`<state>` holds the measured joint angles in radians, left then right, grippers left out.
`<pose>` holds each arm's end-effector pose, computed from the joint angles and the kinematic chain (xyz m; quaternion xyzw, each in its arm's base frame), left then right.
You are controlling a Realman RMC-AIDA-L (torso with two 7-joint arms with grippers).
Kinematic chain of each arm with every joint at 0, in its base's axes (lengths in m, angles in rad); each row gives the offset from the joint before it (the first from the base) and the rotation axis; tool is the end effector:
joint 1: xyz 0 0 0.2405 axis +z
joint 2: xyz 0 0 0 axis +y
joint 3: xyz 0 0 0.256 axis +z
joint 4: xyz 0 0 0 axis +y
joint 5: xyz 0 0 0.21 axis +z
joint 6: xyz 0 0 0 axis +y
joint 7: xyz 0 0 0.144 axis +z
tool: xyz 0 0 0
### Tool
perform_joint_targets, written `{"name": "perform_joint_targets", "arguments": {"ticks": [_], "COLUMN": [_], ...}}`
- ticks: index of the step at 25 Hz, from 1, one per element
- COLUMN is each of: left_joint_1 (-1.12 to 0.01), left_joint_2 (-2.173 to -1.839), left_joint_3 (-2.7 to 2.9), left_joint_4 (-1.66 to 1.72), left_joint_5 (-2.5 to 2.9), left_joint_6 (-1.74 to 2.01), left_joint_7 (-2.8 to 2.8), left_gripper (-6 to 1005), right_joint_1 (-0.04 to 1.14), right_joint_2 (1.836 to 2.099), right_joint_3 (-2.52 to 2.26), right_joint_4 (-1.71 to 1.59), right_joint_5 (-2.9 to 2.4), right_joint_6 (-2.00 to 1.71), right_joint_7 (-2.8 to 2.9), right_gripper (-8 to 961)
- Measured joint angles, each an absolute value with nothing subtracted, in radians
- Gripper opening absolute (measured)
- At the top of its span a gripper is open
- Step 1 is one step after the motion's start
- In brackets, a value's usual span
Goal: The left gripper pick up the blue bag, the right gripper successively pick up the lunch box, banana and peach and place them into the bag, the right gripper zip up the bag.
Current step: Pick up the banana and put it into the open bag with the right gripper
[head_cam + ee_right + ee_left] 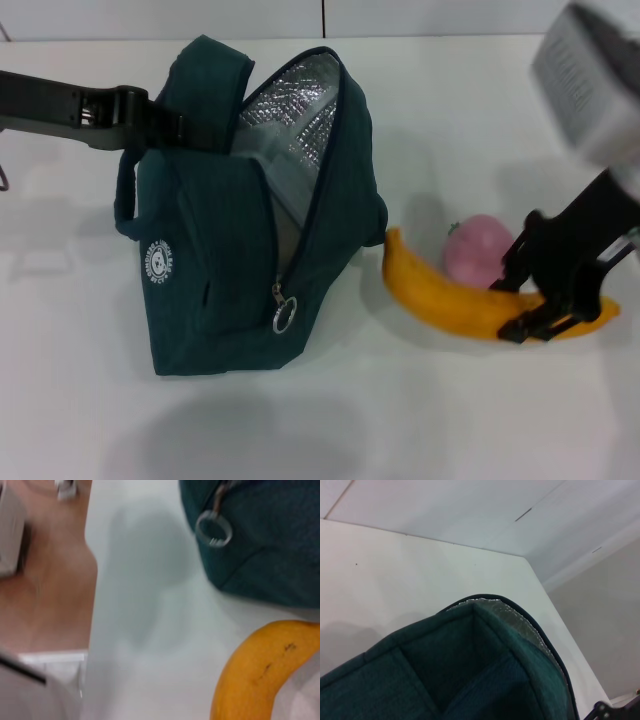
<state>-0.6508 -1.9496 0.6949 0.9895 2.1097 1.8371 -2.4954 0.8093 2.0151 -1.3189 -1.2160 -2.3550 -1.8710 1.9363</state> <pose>-0.2082 0.3579 0.0926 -0.8366 -0.5212 -0.1677 0.0172 0.1297 0.3442 0.0089 0.9833 -0.0174 0.1713 0.0594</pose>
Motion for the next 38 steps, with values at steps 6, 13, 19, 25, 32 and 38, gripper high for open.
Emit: {"name": "perform_joint_targets", "arguments": {"ticks": [6,13,19,25,32,38], "left_joint_1": [-0.653,-0.657,-0.663,-0.664,-0.665,-0.666], "left_joint_2": [-1.95,-1.951,-1.953,-1.955,-1.957,-1.96], "left_joint_3": [0.695,0.695,0.695,0.696,0.706,0.711], "left_joint_4": [0.989,0.985,0.981,0.979,0.979,0.979], "left_joint_5": [2.109,2.104,2.104,2.108,2.109,2.109], "left_joint_6": [1.838,1.837,1.837,1.837,1.837,1.835], "left_joint_7": [-2.496,-2.496,-2.496,-2.494,-2.49,-2.485], "left_gripper": [29,29,29,29,28,28], "right_joint_1": [0.807,0.807,0.798,0.792,0.809,0.81], "right_joint_2": [1.988,1.965,1.965,1.992,2.025,2.028], "right_joint_3": [-1.048,-0.739,-0.633,-0.639,-0.84,-1.205], "right_joint_4": [-1.215,-1.165,-0.999,-0.783,-0.514,-0.415], "right_joint_5": [-2.364,-2.291,-2.018,-1.728,-1.498,-1.161], "right_joint_6": [-1.944,-1.938,-1.872,-1.818,-1.689,-1.54], "right_joint_7": [1.967,1.999,2.027,1.975,1.755,1.523], "right_gripper": [405,404,404,404,404,404]}}
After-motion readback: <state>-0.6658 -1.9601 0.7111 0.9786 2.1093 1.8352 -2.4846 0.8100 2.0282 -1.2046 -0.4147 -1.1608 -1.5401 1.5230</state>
